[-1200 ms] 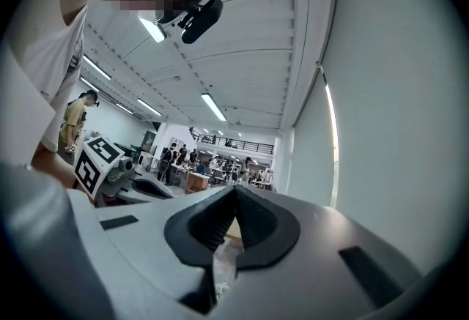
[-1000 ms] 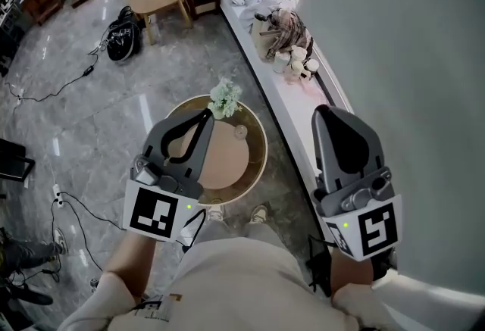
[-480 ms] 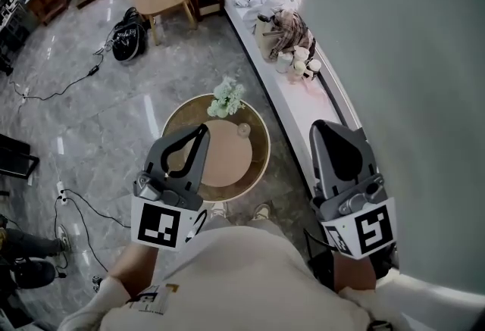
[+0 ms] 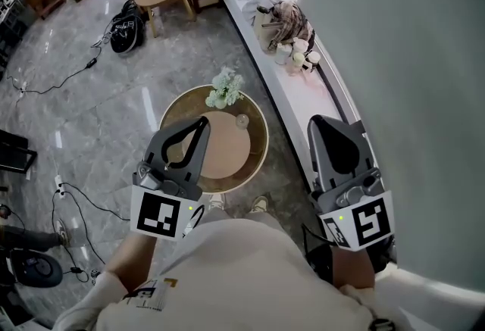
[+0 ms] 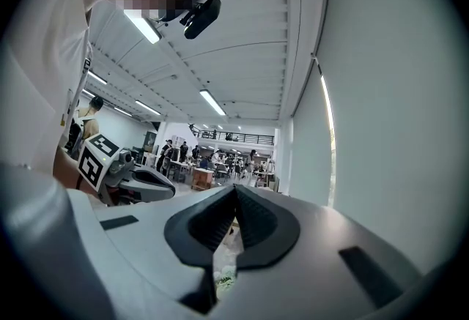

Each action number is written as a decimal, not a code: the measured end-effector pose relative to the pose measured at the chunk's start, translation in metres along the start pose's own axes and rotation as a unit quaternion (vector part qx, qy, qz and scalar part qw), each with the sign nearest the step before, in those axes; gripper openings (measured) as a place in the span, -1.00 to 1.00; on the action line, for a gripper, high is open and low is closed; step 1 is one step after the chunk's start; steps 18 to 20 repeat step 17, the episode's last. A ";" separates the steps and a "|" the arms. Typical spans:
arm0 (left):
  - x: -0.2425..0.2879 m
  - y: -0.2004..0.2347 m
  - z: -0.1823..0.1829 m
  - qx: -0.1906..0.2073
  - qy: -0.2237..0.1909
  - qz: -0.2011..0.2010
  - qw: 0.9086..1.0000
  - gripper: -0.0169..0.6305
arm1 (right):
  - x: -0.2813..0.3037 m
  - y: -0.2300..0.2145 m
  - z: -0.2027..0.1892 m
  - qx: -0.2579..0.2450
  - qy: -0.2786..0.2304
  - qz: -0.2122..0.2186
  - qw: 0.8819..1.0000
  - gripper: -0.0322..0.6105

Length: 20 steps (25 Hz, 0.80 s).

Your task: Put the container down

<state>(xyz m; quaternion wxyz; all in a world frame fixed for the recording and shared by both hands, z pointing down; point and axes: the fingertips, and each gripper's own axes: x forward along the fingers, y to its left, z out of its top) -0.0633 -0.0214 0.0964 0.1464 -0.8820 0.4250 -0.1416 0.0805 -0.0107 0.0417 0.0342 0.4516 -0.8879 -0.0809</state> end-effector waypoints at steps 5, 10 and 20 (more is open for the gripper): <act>0.002 0.000 0.001 -0.004 -0.003 0.002 1.000 -0.92 | -0.003 0.000 -0.003 0.002 0.001 -0.002 1.000 -0.88; 0.004 -0.002 0.001 -0.002 -0.005 -0.004 1.000 -0.92 | -0.001 0.003 -0.006 0.006 0.001 0.000 1.000 -0.88; 0.004 -0.009 0.005 -0.007 -0.005 -0.008 1.000 -0.92 | -0.006 0.002 -0.003 0.002 0.005 0.001 1.000 -0.88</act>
